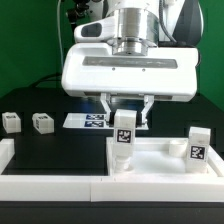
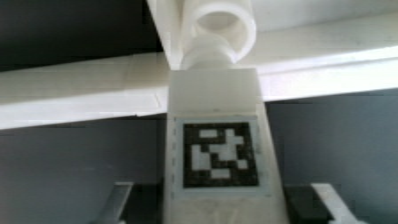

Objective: Assemble square table

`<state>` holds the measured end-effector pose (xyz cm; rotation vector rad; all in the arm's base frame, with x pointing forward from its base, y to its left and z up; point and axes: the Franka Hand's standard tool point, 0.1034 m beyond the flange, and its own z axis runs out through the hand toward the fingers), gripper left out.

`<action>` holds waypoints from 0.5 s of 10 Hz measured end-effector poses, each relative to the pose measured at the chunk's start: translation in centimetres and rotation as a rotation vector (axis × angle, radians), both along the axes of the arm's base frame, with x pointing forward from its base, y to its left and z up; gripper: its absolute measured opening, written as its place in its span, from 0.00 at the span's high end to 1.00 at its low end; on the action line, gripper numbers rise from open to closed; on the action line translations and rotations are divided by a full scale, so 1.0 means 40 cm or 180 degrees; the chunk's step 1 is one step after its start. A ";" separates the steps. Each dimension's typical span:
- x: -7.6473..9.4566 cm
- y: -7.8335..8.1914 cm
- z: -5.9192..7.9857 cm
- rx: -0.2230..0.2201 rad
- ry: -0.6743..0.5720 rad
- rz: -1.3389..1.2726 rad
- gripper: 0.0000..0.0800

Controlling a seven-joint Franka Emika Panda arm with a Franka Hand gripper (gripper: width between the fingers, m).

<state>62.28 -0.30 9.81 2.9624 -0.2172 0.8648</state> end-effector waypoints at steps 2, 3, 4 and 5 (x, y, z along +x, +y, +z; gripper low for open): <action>-0.003 0.008 -0.006 0.0003 0.0013 0.0016 0.64; -0.004 0.009 -0.011 0.0001 0.0022 0.0018 0.64; -0.007 0.009 -0.017 -0.0002 0.0035 0.0019 0.64; -0.008 0.009 -0.019 -0.0001 0.0045 0.0019 0.64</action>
Offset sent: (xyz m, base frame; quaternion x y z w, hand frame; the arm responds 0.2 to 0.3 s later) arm -0.0007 0.0033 -0.0072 0.0032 0.0080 0.0032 1.0000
